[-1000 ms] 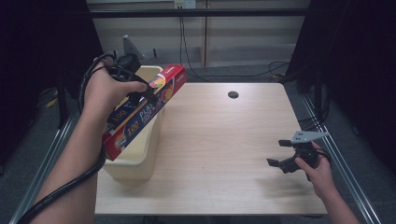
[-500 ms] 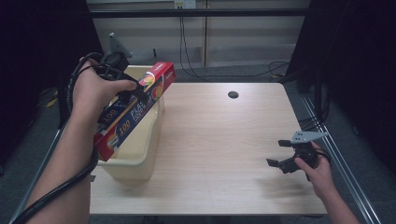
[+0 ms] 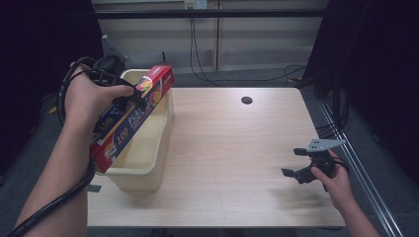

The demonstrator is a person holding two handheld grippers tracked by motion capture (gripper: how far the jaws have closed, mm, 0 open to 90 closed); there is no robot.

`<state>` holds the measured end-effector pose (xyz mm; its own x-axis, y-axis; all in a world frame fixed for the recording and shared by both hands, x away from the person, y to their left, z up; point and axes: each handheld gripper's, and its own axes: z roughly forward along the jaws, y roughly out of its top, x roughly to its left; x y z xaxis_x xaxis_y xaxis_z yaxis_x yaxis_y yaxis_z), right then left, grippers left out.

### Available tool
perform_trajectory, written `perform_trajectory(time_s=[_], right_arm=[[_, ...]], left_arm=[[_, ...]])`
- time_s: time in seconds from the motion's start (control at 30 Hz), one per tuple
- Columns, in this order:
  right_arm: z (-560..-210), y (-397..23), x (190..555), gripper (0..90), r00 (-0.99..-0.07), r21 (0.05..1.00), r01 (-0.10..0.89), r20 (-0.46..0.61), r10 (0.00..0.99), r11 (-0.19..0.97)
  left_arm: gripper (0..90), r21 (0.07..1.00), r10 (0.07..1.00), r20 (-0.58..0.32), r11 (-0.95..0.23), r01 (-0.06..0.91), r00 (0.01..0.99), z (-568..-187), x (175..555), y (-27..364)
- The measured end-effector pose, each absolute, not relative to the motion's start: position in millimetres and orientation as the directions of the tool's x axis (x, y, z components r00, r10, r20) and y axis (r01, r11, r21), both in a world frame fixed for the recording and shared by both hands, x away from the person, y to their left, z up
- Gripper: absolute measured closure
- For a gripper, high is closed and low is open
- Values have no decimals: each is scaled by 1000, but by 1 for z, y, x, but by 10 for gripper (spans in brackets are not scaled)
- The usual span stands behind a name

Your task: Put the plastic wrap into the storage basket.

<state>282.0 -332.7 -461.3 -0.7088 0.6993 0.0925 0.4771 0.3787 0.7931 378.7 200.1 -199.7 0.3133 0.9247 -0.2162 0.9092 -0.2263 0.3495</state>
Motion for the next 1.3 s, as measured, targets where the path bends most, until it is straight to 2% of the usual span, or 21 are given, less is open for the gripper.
perform_trajectory(time_s=[1.3], right_arm=[[-461, -333, 282, 18, -712, 798, 470, 92, 696, 376]], left_arm=[[408, 326, 961, -196, -125, 937, 196, -227, 384, 223]])
